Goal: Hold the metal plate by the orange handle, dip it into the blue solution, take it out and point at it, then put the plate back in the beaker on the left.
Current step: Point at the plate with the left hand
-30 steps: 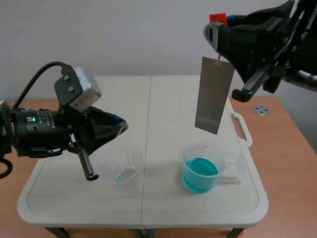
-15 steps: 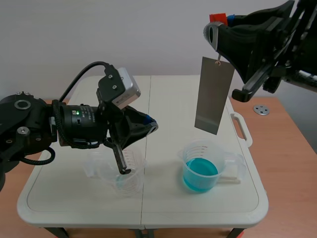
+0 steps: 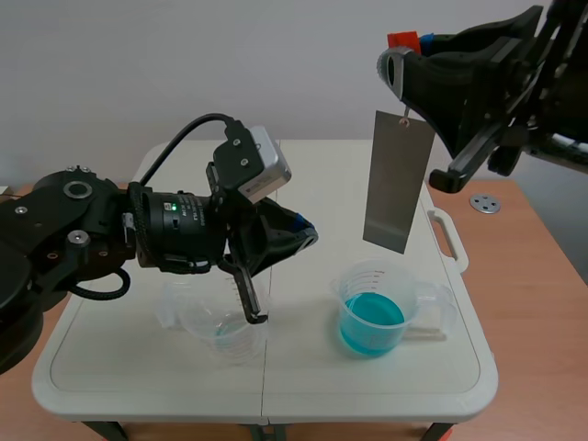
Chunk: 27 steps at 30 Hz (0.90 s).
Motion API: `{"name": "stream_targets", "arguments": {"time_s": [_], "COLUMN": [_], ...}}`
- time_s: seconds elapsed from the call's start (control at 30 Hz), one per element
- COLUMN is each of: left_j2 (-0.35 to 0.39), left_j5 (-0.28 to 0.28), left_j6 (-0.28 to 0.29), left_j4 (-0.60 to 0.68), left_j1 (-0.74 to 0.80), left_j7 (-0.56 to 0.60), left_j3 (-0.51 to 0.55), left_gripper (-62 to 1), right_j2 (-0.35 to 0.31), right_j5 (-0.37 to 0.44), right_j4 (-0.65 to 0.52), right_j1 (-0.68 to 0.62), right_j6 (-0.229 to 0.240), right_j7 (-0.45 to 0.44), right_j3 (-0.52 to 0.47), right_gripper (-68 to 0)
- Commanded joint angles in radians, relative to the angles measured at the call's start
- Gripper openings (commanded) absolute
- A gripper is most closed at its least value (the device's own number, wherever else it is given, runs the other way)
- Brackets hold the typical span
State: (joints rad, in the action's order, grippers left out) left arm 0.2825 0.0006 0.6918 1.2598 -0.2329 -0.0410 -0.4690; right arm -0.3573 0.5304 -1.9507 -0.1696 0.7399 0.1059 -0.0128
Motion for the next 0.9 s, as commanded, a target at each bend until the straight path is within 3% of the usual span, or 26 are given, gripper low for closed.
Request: {"name": "stream_targets", "arguments": {"time_s": [0.0,0.33,0.5,0.87], "left_j2": [-0.005,0.007,0.053,0.269], "left_j5": [-0.010,-0.011,-0.021,-0.153], "left_j6": [0.004,0.000,-0.076,-0.298], "left_j4": [0.013,0.014,0.060,0.246], "left_j1": [-0.011,-0.002,0.085,0.456], "left_j7": [0.013,0.013,0.026,0.180], "left_j3": [0.007,0.013,0.101,0.480], "left_gripper": [-58.8,-58.8,-58.8,-58.8], "right_j2": [-0.003,-0.003,-0.003,-0.003], "right_j5": [0.014,0.014,0.014,0.014], "right_j4": [-0.018,-0.018,-0.018,-0.018], "right_j1": [0.012,0.012,0.012,0.012], "right_j6": [0.006,0.006,0.006,0.006], "right_j7": [-0.018,-0.018,-0.018,-0.005], "right_j3": [-0.002,-0.002,-0.002,-0.002], "right_gripper": [-66.2,-66.2,-66.2,-66.2]}}
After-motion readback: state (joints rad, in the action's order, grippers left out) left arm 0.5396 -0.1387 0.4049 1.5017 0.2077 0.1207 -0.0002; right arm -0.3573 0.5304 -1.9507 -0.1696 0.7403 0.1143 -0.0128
